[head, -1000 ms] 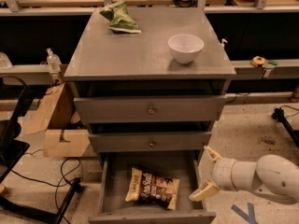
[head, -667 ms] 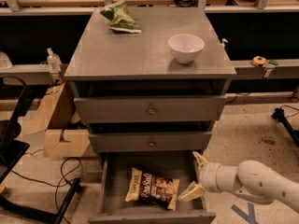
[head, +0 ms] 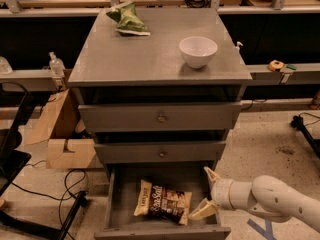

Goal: Pick brown chip bag from bottom drawer and place on counter

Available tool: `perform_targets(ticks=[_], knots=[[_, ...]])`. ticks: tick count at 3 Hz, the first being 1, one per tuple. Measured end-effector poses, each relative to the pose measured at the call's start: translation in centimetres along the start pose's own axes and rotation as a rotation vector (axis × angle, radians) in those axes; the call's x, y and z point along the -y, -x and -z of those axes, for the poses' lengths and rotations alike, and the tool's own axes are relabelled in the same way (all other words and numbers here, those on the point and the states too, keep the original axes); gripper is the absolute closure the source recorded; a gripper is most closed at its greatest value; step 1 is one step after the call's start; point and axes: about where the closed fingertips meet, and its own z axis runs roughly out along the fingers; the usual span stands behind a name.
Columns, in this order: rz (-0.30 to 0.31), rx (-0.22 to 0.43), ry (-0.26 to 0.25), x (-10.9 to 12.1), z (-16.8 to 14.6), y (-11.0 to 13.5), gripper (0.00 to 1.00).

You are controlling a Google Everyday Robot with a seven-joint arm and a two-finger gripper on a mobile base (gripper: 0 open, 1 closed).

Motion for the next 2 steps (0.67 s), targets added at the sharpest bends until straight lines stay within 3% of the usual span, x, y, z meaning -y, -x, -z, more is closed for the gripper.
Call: perform_targets(ticks=[2], knots=[[-0.006, -0.004, 0.074, 3.7, -11.7, -4.4, 0.00]])
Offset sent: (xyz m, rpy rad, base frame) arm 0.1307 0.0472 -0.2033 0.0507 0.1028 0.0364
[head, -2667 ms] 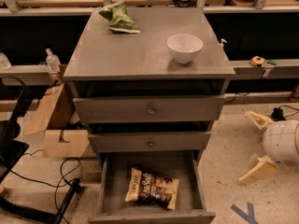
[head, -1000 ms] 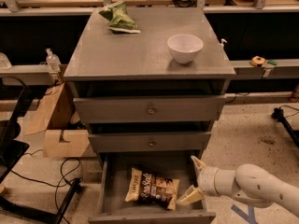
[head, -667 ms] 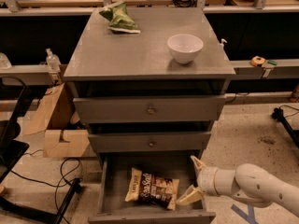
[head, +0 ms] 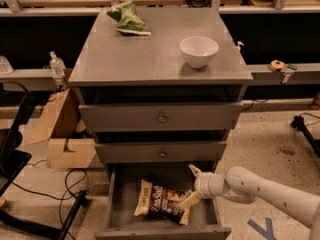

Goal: Pick brown chip bag from bottom drawer and place on counter

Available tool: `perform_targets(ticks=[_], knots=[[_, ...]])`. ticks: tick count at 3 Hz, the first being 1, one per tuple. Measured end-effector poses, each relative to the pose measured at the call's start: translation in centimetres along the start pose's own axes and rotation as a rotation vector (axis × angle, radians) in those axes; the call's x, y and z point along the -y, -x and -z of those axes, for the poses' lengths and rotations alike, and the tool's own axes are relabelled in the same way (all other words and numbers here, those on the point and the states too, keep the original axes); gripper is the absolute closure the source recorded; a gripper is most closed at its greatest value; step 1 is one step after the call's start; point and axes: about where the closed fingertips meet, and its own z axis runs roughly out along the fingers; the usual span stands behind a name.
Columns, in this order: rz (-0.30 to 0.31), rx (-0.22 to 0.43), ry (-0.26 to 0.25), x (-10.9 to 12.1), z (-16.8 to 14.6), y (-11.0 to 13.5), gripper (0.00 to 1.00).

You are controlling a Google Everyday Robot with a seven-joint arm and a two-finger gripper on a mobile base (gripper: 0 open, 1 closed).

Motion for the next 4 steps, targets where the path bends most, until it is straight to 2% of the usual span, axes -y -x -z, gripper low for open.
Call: perform_targets(ticks=[1, 2, 3, 4], knots=[[-0.023, 0.013, 0.013, 2.1, -5.8, -3.7, 0.00], [-0.040, 0.022, -0.016, 3.7, -6.5, -4.6, 0.00], [-0.038, 0.022, -0.014, 3.6, -6.5, -4.4, 0.00], [-0.048, -0.013, 0.009, 3.3, -9.6, -5.0, 0.00]])
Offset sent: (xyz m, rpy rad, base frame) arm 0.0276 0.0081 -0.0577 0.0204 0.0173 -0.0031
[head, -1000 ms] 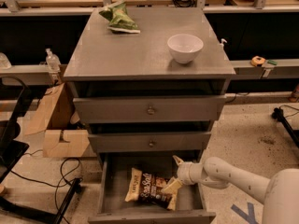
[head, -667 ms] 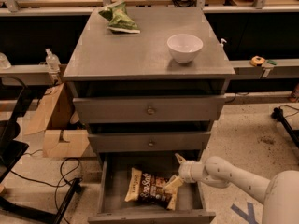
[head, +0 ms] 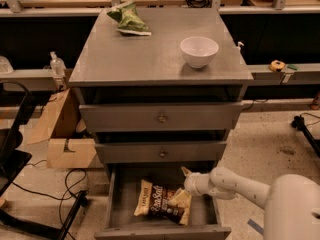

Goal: Pick brown chip bag from bottom drawer and place on counter

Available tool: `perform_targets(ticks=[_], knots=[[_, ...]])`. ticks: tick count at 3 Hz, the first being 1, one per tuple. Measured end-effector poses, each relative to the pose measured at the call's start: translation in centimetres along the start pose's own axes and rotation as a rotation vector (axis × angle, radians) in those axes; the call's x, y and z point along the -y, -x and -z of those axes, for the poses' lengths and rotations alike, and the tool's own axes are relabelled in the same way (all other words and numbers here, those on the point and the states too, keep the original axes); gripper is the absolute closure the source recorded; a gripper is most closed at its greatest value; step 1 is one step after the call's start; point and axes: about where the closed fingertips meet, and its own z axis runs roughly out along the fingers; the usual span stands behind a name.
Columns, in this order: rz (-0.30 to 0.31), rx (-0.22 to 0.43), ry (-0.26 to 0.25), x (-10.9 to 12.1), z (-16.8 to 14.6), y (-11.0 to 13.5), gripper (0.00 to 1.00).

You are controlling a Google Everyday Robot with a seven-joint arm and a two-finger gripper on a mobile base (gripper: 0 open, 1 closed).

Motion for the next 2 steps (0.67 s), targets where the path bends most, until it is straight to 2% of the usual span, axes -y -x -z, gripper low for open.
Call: perform_targets(ticks=[2], knots=[[-0.008, -0.077, 0.056, -2.6, -10.2, -2.6, 0.00]])
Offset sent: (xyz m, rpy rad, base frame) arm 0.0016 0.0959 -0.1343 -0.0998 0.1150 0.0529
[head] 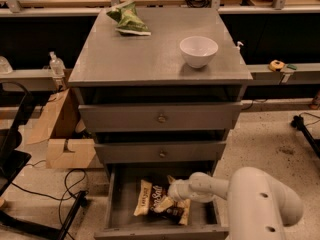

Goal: Pick brown chip bag from bottom drawer and place on counter

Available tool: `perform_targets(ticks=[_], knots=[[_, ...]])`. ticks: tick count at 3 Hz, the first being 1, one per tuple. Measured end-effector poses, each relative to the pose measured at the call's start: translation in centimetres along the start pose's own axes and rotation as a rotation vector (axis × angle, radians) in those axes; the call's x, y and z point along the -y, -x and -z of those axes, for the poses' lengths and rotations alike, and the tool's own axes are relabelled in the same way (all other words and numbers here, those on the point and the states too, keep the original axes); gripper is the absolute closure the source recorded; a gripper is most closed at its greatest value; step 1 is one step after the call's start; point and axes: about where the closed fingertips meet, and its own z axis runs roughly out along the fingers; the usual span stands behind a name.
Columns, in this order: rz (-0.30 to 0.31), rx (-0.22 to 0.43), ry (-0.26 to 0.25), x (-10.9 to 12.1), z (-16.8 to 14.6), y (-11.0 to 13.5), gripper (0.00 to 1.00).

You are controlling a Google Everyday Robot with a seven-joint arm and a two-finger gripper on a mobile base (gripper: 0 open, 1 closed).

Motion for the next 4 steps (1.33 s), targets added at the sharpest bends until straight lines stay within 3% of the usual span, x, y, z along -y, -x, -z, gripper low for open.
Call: perform_targets(ticks=[1, 2, 3, 4], knots=[[-0.022, -0.060, 0.018, -1.6, -3.2, -2.0, 0.16], [-0.030, -0.133, 0.030, -3.3, -5.4, -4.0, 0.46], [-0.030, -0.133, 0.030, -3.3, -4.9, -3.5, 0.78], [-0.030, -0.133, 0.030, -3.3, -4.3, -3.0, 0.99]])
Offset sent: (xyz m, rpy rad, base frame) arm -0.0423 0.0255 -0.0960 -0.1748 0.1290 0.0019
